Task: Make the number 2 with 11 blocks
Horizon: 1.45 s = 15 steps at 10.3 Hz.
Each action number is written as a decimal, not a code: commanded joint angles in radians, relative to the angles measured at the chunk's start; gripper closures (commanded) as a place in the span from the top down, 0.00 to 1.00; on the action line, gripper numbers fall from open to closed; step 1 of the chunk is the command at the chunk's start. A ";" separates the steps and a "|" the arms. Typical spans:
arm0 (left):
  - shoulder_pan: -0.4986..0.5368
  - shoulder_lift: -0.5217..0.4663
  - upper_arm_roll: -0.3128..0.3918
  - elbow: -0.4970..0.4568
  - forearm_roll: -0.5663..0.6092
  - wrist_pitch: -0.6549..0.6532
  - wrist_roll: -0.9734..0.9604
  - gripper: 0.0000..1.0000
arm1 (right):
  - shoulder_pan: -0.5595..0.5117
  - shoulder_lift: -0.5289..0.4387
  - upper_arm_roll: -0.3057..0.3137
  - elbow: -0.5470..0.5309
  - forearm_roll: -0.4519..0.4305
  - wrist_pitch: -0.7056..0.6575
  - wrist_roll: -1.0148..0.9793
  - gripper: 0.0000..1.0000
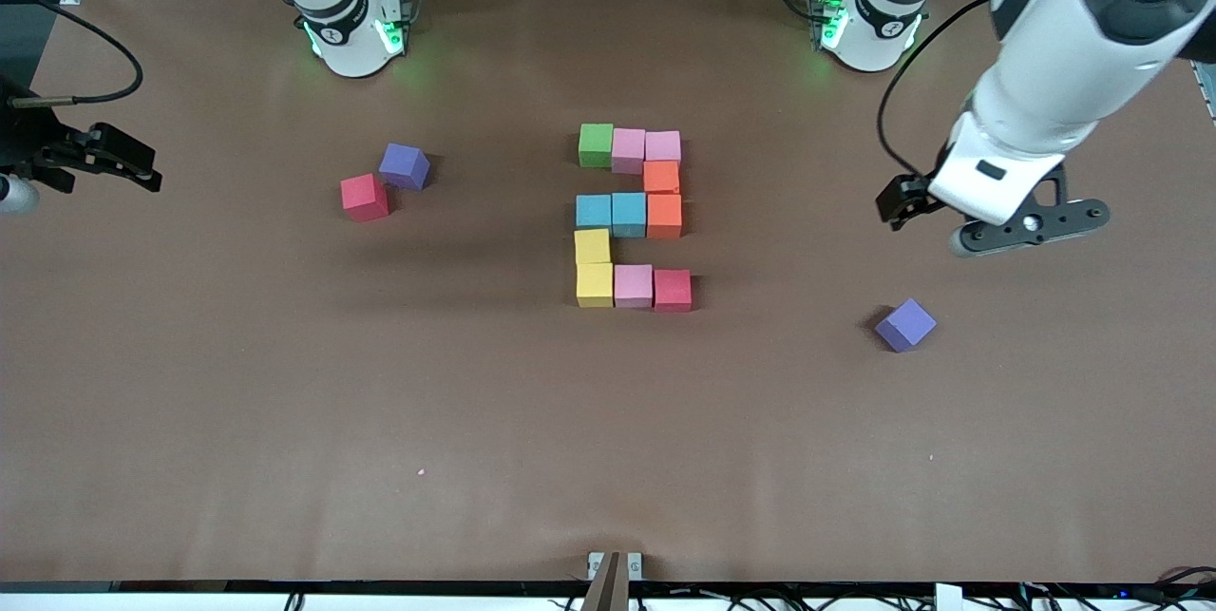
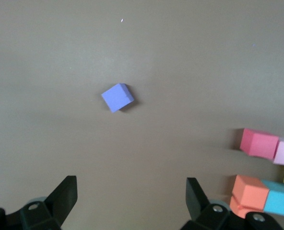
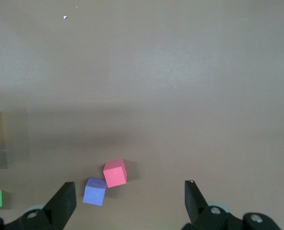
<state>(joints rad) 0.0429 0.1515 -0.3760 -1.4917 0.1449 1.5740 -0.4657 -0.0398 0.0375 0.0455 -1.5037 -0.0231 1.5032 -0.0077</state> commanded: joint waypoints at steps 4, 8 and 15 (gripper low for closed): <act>0.062 -0.045 0.062 -0.004 -0.055 -0.025 0.223 1.00 | -0.017 -0.007 0.016 -0.010 -0.014 0.005 -0.006 1.00; -0.009 -0.064 0.208 -0.018 -0.070 -0.025 0.332 1.00 | -0.015 -0.007 0.016 -0.010 -0.014 0.005 -0.003 1.00; -0.022 -0.075 0.246 -0.010 -0.105 -0.020 0.344 1.00 | -0.014 -0.008 0.016 -0.012 -0.014 0.002 -0.003 1.00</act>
<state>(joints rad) 0.0259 0.0995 -0.1445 -1.4914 0.0545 1.5564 -0.1271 -0.0399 0.0376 0.0471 -1.5064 -0.0232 1.5036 -0.0077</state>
